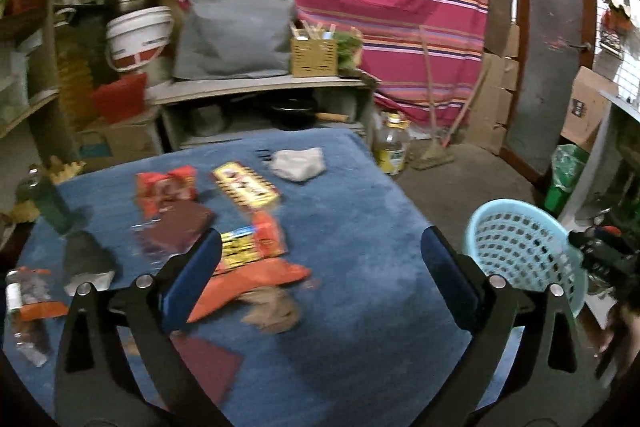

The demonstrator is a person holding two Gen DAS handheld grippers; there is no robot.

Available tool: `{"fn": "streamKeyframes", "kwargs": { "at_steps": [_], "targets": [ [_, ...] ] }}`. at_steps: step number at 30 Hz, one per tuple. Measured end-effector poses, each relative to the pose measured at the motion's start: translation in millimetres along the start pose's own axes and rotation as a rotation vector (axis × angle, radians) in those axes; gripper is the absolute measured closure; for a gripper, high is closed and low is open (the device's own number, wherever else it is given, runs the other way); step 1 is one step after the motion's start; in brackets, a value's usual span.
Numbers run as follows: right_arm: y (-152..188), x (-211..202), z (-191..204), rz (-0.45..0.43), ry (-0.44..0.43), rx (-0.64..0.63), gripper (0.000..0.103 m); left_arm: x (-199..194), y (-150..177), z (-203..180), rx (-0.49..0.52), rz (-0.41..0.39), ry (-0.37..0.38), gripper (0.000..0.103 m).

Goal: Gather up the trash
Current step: 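Move both tools back over the table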

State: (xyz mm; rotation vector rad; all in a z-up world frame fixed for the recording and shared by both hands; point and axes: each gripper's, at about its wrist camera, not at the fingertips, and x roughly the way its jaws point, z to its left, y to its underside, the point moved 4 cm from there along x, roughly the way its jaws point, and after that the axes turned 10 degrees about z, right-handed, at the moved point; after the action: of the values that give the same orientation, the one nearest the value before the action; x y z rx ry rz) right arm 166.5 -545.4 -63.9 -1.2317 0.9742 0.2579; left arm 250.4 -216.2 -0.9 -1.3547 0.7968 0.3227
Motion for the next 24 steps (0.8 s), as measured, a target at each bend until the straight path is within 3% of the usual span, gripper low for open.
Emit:
{"fn": "streamKeyframes", "kwargs": {
  "at_steps": [4,9,17,24],
  "targets": [
    [2.4,-24.9,34.3,-0.055,-0.037,-0.030,0.016,-10.7,13.6,36.3,-0.031,-0.003,-0.034,0.006],
    [9.3,-41.4,81.8,-0.081,-0.111,-0.045,0.009,-12.7,38.9,77.5,-0.052,0.018,-0.097,0.006],
    [32.1,-47.7,166.7,-0.082,-0.190,-0.141,0.009,2.6,67.9,123.2,-0.112,0.064,-0.153,0.006],
    [48.3,-31.7,198.4,-0.021,-0.212,-0.165,0.009,36.7,81.5,147.9,-0.121,0.140,-0.180,0.006]
  ]
}}
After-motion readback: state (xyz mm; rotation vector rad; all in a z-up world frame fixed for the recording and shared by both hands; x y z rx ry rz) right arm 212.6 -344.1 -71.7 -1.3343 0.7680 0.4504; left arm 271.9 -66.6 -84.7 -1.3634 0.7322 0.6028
